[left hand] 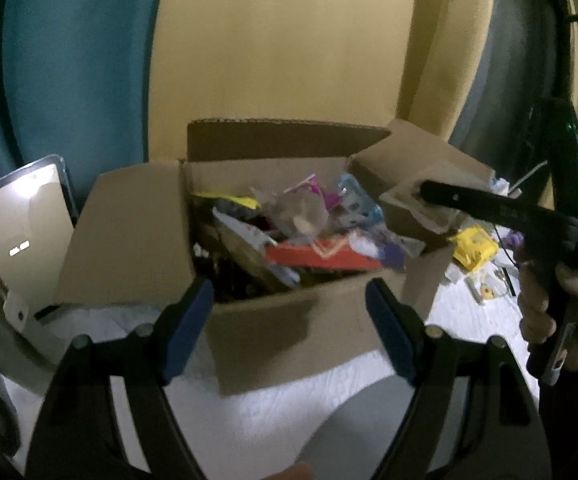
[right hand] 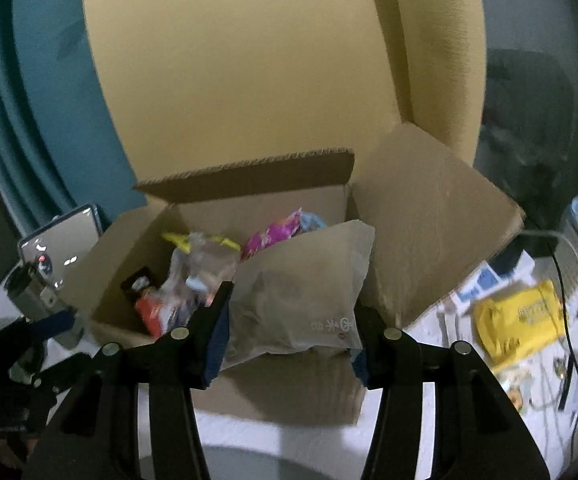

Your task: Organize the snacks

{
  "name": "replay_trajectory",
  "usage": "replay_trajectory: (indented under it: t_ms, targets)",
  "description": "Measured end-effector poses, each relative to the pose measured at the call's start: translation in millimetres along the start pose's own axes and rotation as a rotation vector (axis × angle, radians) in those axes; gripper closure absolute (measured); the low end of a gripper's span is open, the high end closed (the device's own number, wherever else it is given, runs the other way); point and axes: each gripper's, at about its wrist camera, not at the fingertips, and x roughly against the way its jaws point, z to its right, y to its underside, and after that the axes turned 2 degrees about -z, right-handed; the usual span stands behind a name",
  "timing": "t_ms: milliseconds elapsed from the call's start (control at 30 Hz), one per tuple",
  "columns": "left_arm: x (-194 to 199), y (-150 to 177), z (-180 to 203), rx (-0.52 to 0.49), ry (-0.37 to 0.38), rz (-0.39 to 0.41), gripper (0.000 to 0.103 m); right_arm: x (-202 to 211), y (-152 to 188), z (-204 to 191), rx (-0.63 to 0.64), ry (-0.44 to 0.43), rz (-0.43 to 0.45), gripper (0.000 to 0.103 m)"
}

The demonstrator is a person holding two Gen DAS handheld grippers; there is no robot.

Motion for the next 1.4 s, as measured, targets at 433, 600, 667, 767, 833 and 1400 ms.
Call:
replay_trajectory:
  t_ms: [433, 600, 667, 767, 833, 1400]
  targets:
    - [1, -14, -6, 0.018, -0.025, 0.066, 0.01, -21, -26, 4, -0.056, -0.032, 0.027, 0.018]
    - [11, -10, -2, 0.004, -0.042, 0.07, 0.009, -7, -15, -2, -0.031, -0.014, 0.002, 0.018]
    - [18, -7, 1, 0.001, -0.05, 0.076, 0.009, 1, -11, -4, -0.034, -0.01, -0.002, 0.018]
    - [28, -2, 3, 0.012, -0.032, 0.066, 0.009, 13, -4, -7, -0.034, -0.004, -0.003, 0.018]
    - [34, 3, 6, 0.018, -0.01, 0.054, 0.009, 21, 1, -9, -0.029, 0.0, -0.002, 0.018]
    - [90, 55, 31, 0.012, -0.024, 0.068, 0.009, 97, 72, -41, 0.061, 0.079, 0.004, 0.018]
